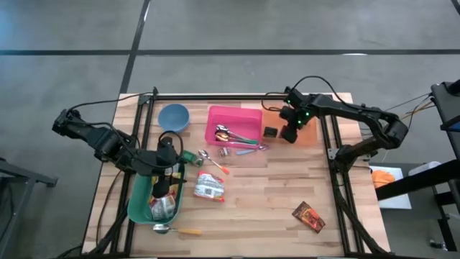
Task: Pick & Place Food Item
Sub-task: Put the red spice can into the orange bin
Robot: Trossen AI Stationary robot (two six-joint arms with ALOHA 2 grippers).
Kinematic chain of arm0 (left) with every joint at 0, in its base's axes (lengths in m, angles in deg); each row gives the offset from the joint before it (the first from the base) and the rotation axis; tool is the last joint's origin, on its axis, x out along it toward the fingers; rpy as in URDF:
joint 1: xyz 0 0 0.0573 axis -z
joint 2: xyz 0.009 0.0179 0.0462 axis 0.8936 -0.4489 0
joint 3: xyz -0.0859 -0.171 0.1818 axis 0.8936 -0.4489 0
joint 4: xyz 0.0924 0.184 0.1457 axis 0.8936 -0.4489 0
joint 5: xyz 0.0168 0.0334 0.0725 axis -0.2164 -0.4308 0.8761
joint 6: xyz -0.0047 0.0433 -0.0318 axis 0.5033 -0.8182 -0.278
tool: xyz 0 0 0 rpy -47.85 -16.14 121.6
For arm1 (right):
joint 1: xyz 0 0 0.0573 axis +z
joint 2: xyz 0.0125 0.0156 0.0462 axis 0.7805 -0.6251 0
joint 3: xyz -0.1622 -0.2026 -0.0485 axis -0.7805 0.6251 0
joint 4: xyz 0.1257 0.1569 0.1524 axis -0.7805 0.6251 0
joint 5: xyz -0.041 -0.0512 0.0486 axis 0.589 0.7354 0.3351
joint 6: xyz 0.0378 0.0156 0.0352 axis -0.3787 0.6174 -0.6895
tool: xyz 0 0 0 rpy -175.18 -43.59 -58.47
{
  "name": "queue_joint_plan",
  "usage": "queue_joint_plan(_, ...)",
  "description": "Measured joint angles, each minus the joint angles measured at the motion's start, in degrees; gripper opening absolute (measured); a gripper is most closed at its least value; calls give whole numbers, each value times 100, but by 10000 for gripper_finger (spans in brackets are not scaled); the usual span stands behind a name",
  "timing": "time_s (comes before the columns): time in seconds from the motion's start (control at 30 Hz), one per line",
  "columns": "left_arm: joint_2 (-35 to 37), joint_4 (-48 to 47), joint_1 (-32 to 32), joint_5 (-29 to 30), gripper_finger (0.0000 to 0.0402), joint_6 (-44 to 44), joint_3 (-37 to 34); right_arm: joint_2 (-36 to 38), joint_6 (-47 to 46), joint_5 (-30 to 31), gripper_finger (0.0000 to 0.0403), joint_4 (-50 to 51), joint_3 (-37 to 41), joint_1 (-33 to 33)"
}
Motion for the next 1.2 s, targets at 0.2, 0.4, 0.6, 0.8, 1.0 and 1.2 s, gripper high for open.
queue_joint_plan(0.2, 0, 0, 0, 0, 317, 2, 0, 79, 193, -13, 199, 12, 8, 29)
queue_joint_plan(0.4, 0, 0, 0, 0, 317, 2, 0, 62, 190, -234, 199, -61, 10, 115)
queue_joint_plan(0.6, 0, -2, 0, 0, 317, 2, 0, 60, 60, -249, 199, -98, 10, 233)
queue_joint_plan(0.8, 0, -2, 0, 0, 317, 2, 0, 60, -297, -252, 257, -98, 10, 306)
queue_joint_plan(1.0, 0, -2, 0, 0, 317, 4, 0, 60, -663, -247, 352, -105, 8, 306)
queue_joint_plan(1.2, 0, -22, 0, 0, 317, -248, 16, 82, -842, -249, 366, -45, 6, 306)
